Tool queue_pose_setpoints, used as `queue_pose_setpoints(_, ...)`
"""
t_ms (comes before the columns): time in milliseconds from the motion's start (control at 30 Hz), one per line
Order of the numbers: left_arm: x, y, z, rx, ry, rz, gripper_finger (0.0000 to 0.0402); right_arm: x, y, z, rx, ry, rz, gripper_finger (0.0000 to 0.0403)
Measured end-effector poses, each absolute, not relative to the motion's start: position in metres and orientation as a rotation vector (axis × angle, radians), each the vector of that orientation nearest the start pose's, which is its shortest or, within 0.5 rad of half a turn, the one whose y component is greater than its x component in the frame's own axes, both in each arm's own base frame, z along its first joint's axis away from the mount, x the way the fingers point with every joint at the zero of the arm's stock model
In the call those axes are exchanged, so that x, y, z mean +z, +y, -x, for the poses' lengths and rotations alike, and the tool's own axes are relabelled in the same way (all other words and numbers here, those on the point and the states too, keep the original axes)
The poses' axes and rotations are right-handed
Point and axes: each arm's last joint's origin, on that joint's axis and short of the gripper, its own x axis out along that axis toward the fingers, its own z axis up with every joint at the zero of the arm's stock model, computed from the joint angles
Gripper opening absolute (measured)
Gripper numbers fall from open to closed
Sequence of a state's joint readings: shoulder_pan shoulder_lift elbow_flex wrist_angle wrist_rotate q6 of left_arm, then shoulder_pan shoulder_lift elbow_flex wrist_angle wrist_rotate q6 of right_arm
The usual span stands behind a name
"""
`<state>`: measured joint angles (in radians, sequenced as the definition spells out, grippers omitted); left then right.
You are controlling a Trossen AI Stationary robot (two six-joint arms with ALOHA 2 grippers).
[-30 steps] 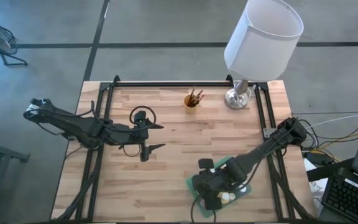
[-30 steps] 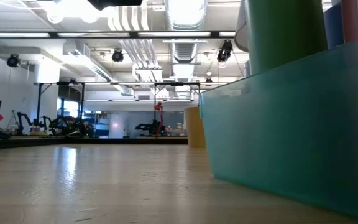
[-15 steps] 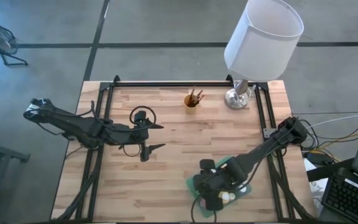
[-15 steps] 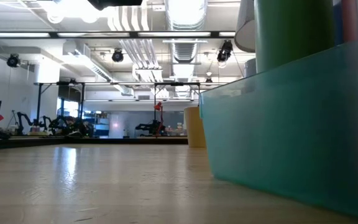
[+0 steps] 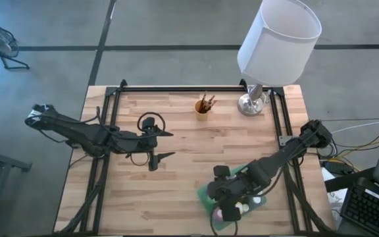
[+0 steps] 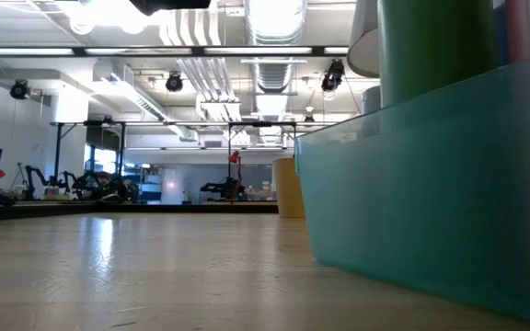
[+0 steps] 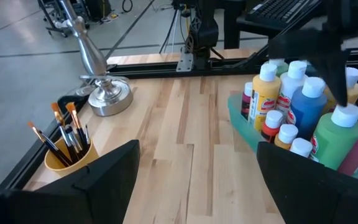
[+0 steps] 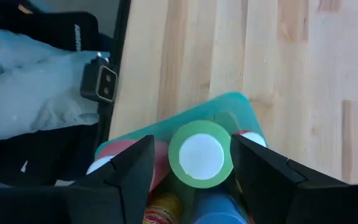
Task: Pick & Place Paint Supplies
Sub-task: Return to Home Position
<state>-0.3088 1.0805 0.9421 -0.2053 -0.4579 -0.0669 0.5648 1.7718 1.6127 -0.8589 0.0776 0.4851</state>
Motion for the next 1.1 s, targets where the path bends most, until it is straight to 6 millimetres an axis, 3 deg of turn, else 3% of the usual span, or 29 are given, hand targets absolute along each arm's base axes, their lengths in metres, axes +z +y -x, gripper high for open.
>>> queue_pose_setpoints(367,0.330,-0.059,-0.227,0.158,0.319,-0.064,0.0328,0.360,0.190,-0.306,0.312,0.825,-0.026,0.0216)
queue_pose_setpoints(600,0.330,-0.059,-0.227,0.158,0.319,-0.065,0.0328,0.392,0.153,-0.299,0.274,0.702,0.059,0.0210)
queue_pose_setpoints(867,0.330,-0.059,-0.227,0.158,0.320,-0.065,0.0328,0.395,0.089,-0.286,0.167,0.678,0.135,0.0161)
queue_pose_setpoints(1100,0.329,-0.059,-0.227,0.158,0.326,-0.067,0.0328,0.368,0.050,-0.232,0.097,0.581,0.111,0.0094)
